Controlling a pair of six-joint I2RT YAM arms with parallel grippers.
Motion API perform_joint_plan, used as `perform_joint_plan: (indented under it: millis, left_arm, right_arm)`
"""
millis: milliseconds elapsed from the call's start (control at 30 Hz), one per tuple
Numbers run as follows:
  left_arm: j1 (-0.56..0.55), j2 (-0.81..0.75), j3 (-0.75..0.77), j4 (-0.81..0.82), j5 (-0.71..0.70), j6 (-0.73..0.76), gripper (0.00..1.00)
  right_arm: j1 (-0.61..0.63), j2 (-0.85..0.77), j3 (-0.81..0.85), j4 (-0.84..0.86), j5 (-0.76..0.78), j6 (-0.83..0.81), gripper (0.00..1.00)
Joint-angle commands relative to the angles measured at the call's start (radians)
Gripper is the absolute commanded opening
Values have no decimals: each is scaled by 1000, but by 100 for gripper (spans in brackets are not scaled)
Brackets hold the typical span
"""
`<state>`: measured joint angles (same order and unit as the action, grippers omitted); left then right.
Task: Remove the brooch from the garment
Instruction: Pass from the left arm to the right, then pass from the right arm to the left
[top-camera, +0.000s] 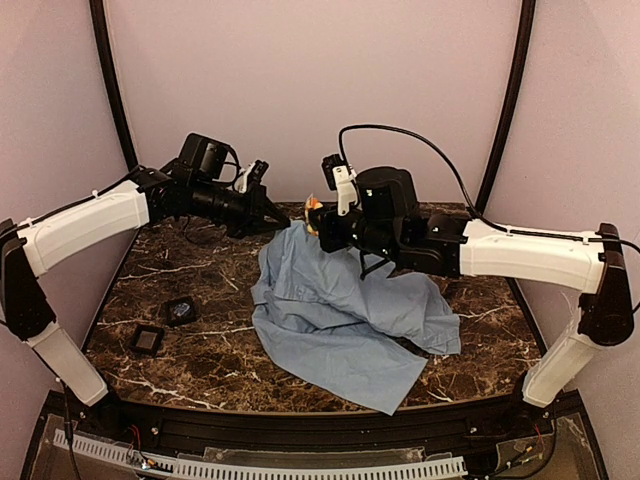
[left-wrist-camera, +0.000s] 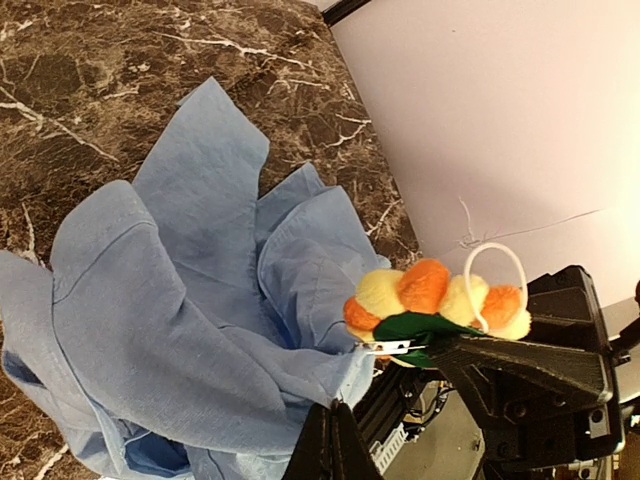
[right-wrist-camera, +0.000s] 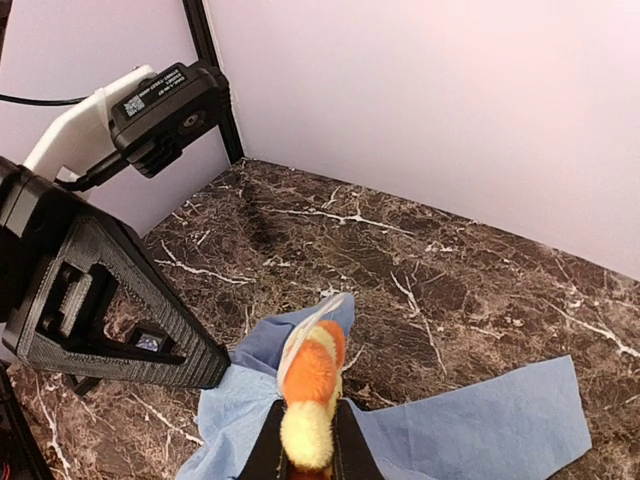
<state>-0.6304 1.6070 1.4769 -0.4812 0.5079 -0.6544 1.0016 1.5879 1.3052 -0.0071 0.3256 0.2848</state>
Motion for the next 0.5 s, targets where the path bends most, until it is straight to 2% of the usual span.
perform_joint_plan:
  millis: [0, 33, 100, 167, 200, 233, 300, 367, 467]
  left_arm:
    - [14, -69, -44, 62, 99, -23, 1]
    - [14, -71, -50, 111, 127, -27, 1]
    - [17, -71, -43, 142, 186, -21, 7]
    - [31, -72, -28, 131, 200, 23, 21]
    - [49, -74, -26, 128, 191, 33, 36]
    - [59, -80, -25, 129, 186, 50, 44]
    - [83, -89, -12, 126, 137, 100, 67]
    - [86, -97, 12, 120, 89, 160, 80]
    - [87, -93, 48, 150, 74, 218, 89]
  right_arm:
    - [-3, -71, 24, 32, 120, -81, 0]
    - [-2, -73, 28, 32, 120, -86, 0]
    - [1, -82, 35, 39, 133, -91, 0]
    - [5, -97, 32, 63, 153, -106, 0]
    - [6, -105, 30, 76, 153, -116, 0]
    - [6, -115, 29, 86, 150, -125, 0]
    - [6, -136, 36, 97, 135, -143, 0]
    - [6, -153, 48, 91, 129, -154, 0]
    - [5, -180, 66, 76, 92, -178, 0]
